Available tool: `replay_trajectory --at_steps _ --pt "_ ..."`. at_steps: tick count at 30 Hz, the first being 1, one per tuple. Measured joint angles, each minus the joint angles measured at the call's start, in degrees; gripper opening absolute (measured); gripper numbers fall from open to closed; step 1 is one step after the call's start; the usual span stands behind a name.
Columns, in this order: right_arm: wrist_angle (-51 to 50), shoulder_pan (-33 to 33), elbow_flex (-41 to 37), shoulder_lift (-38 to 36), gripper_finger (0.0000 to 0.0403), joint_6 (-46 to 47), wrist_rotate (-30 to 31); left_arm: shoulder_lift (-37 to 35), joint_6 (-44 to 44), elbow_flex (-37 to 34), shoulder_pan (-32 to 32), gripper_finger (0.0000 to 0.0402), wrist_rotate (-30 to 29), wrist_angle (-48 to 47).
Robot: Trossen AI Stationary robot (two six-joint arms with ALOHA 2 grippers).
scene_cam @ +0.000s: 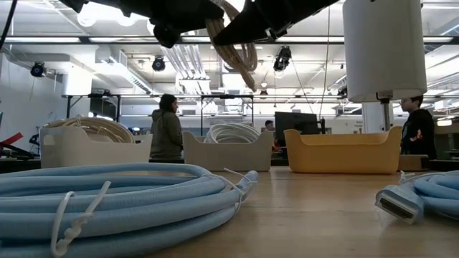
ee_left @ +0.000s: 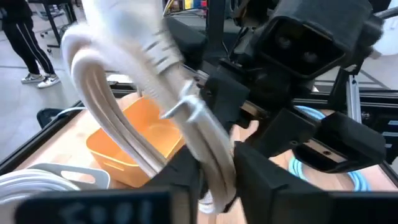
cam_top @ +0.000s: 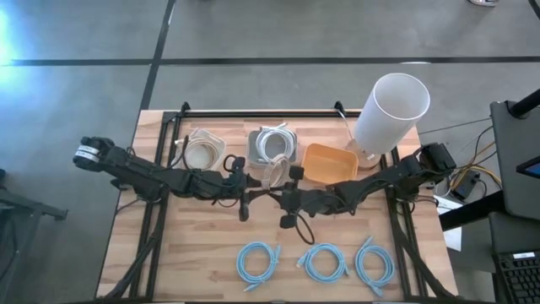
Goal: Sort HDMI cables
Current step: Put the brown HDMI cable into the white bin
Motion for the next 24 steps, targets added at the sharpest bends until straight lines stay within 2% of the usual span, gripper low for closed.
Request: replay_trajectory --at_steps 3,8,11,15,19,24 --pt "0.09 -0.43 0.00 0.00 0.0074 0.52 0.00 0.00 0.42 0.00 0.01 0.0035 0.14 -0.36" --pt "-0.15 -0.60 -0.04 0.00 0.0108 1.28 0.00 0.00 1.14 0.02 0.07 0.0035 -0.93 -2.38" --pt "-0.15 -0.53 -0.04 0.00 0.0125 3.68 -0.04 -0.02 -0.07 0.02 0.04 0.0035 -4.11 -6.27" --pt "-0.34 -0.42 -0.04 0.00 0.0141 6.50 -0.04 -0.59 -2.90 0.02 0.11 0.0039 -9.43 -15.46" --pt "-0.55 -0.38 -0.04 0.00 0.0151 6.86 -0.04 -3.99 -7.45 1.22 0.26 0.0037 -9.82 -28.49" --pt "-0.57 -0.42 -0.10 0.00 0.0156 6.86 -0.02 -11.77 -16.56 3.39 0.72 0.0038 -11.46 -45.16"
